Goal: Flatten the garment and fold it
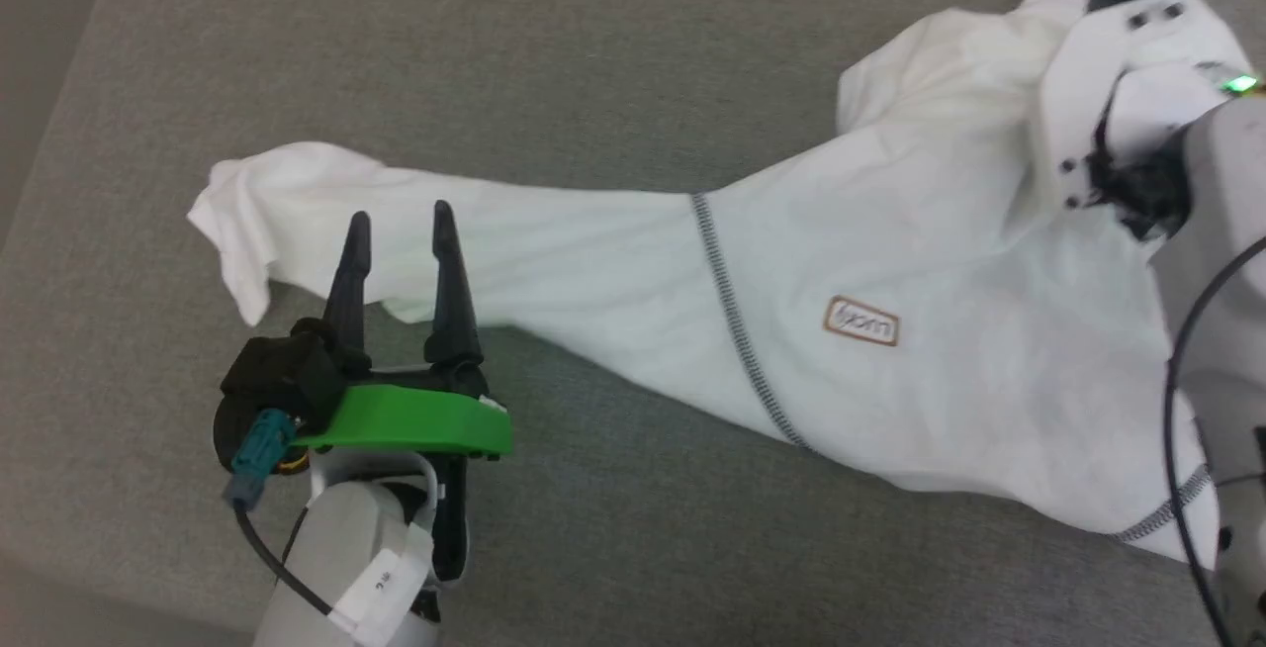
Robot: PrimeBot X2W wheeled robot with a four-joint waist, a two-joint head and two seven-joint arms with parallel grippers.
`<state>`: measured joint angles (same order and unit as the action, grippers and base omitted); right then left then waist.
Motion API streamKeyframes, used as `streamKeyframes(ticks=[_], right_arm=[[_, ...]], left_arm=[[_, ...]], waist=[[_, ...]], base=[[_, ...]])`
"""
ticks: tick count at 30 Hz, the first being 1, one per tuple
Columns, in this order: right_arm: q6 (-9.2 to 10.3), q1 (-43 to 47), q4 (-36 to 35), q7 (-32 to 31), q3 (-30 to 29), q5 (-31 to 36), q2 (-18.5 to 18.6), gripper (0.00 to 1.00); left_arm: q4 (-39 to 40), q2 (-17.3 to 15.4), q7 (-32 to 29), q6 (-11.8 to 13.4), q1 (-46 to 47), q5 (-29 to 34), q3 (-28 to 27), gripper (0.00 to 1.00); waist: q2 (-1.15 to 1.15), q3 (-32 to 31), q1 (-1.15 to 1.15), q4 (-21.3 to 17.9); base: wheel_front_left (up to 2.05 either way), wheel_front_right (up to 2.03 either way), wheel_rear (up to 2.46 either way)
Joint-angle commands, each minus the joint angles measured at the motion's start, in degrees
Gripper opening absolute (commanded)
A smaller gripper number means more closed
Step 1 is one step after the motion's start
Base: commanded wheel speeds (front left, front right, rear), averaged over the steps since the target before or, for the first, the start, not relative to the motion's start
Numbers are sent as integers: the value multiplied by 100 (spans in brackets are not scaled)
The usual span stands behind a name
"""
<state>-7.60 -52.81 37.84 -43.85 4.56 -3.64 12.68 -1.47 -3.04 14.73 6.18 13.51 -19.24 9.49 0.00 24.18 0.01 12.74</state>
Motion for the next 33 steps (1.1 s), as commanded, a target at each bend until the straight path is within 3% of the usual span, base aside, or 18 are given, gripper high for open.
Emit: streamKeyframes(ticks=[1,15,16,17,24,33], right_arm=[[11,-197,-26,58,-121,84,91,0],[11,-975,-199,1242,-1245,1338,73,0],[11,-959,-127,1240,-1279,1388,61,11],[11,-942,-43,1221,-1295,1401,34,100],[11,-879,165,1917,-1273,1050,-206,100],[11,115,-403,3343,-917,-448,-456,100]], left_arm=[[16,15,27,42,100,-29,51,100],[8,16,27,119,167,-127,377,100],[-2,16,27,127,162,-123,377,100],[-15,16,27,133,152,-116,372,100],[-165,16,27,46,22,39,220,100],[-384,15,27,-175,-345,310,-181,100]], waist=[[0,171,-1,274],[0,308,-1,786],[0,288,-1,781],[0,258,-1,767],[0,-288,-1,427],[0,-1224,-1,-343]], base=[[0,0,0],[0,0,0],[0,0,0],[0,0,0],[0,0,0],[0,0,0]])
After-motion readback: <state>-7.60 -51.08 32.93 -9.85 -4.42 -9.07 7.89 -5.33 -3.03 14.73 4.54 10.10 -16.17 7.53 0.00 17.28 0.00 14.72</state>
